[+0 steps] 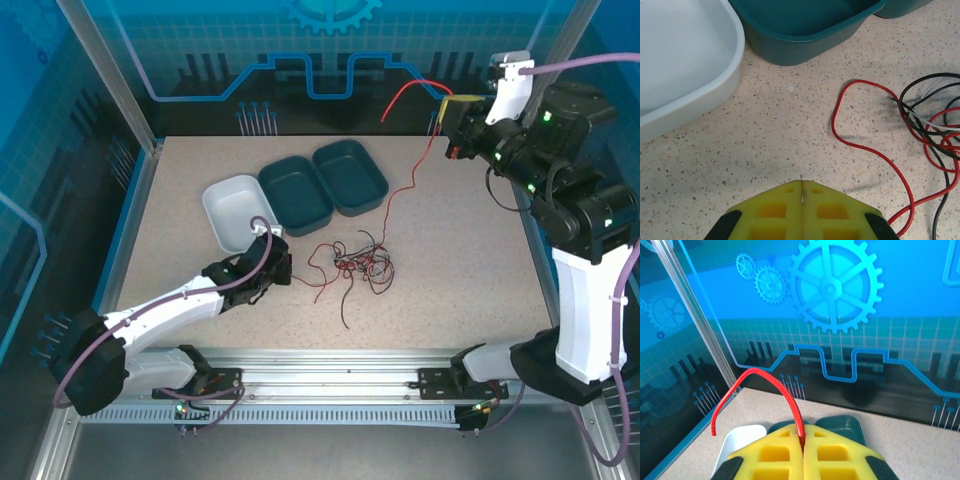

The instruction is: Untangle the cables

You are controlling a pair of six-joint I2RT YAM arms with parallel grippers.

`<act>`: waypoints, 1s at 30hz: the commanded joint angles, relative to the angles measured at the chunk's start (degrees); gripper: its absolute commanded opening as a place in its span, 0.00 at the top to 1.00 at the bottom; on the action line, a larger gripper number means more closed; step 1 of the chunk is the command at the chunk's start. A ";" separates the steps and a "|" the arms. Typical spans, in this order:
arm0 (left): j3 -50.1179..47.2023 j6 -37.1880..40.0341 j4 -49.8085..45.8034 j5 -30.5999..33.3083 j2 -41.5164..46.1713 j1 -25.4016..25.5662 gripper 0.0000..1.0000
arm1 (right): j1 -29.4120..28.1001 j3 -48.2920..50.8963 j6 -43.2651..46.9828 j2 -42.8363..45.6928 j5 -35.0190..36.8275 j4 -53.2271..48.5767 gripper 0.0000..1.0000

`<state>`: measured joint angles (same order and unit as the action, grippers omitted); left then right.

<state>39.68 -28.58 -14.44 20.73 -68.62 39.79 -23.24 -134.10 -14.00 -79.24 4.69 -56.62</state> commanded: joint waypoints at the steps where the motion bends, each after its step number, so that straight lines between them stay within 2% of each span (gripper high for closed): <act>1: -1.08 -1.04 0.56 -0.58 -0.29 -0.44 1.00 | -0.69 -4.84 2.22 -1.09 -0.78 0.50 1.00; 10: -1.46 -1.47 1.40 -0.79 -0.37 -0.43 1.00 | -0.75 -1.91 2.30 0.69 -0.65 10.65 1.00; 21: -0.93 -1.66 2.46 -2.04 -0.40 -0.43 1.00 | -0.75 -3.44 2.90 -1.96 -1.82 13.77 1.00; 30: -1.05 -1.39 4.34 -4.82 1.67 -0.36 0.96 | -0.55 -1.36 5.68 -9.01 1.62 16.71 1.00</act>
<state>39.05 -28.91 -11.70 18.00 -68.60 39.79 -23.24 -136.42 -10.39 -85.58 4.34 -42.89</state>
